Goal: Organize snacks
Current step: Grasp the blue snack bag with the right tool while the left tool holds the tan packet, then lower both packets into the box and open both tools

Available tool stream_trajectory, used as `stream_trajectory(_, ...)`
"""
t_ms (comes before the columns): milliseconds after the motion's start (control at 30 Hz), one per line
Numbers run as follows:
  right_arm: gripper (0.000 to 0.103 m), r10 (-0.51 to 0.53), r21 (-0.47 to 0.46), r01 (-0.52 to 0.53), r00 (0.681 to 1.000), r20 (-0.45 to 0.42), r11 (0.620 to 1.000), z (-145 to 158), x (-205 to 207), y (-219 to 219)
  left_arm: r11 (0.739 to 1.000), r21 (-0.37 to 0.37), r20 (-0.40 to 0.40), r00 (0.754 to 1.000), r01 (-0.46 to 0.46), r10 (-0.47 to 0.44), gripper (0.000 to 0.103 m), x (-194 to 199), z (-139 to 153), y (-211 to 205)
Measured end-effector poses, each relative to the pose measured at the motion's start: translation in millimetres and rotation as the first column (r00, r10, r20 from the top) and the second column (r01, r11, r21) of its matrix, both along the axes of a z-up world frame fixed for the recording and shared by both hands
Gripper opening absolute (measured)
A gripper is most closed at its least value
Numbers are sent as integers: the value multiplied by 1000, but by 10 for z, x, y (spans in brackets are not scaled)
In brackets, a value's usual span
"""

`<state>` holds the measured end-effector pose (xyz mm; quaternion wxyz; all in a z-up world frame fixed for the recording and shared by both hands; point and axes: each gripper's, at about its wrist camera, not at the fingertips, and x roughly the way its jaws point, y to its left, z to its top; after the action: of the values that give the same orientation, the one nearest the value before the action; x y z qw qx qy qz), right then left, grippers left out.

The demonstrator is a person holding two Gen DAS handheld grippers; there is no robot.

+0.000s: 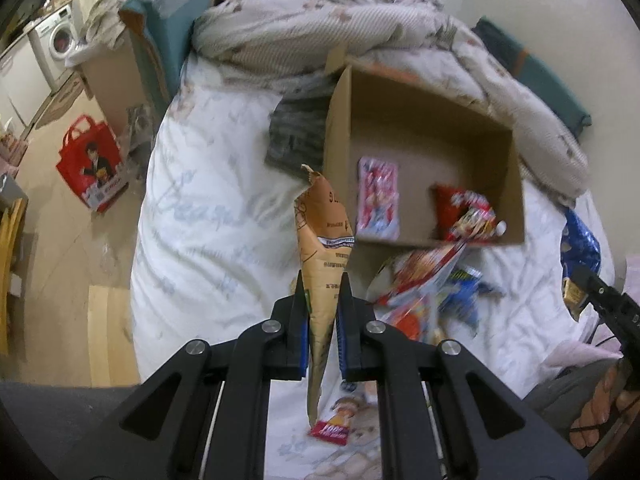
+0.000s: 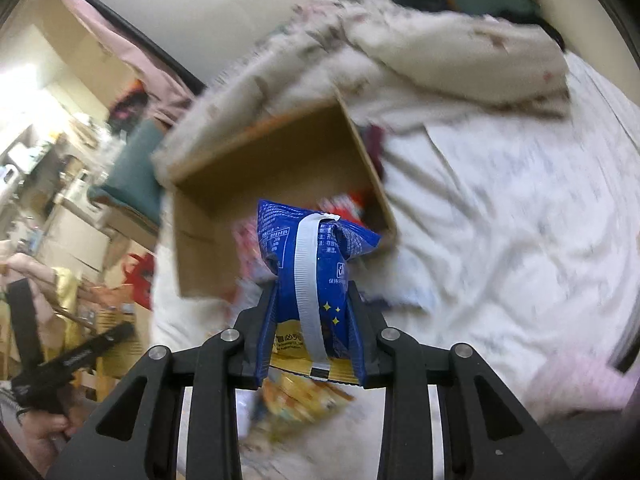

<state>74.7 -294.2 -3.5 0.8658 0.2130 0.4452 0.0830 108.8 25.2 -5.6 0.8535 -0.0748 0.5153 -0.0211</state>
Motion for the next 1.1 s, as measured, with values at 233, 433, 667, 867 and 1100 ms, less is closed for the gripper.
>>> stream_trajectory(233, 33, 64, 24, -65, 997, 40, 998, 212, 362, 153, 999, 20, 61, 997, 34, -36, 8, 419, 297, -179)
stream_trajectory(433, 33, 95, 34, -96, 995, 18, 995, 109, 771, 312, 996, 47, 85, 994, 72, -75, 8, 787, 337, -372)
stream_trajectory(667, 33, 129, 28, -129, 991, -22, 991, -199, 1155, 494, 995, 43, 53, 994, 95, -97, 8, 1097, 64, -556)
stream_trajectory(867, 33, 131, 29, -129, 988, -80, 991, -566, 1278, 518, 985, 99, 51, 988, 139, -144, 8, 1225, -282, -720)
stream_trajectory(1100, 33, 147, 24, -145, 982, -117, 989, -738, 1350, 553, 980, 127, 32, 987, 150, -156, 9, 1293, -487, -785)
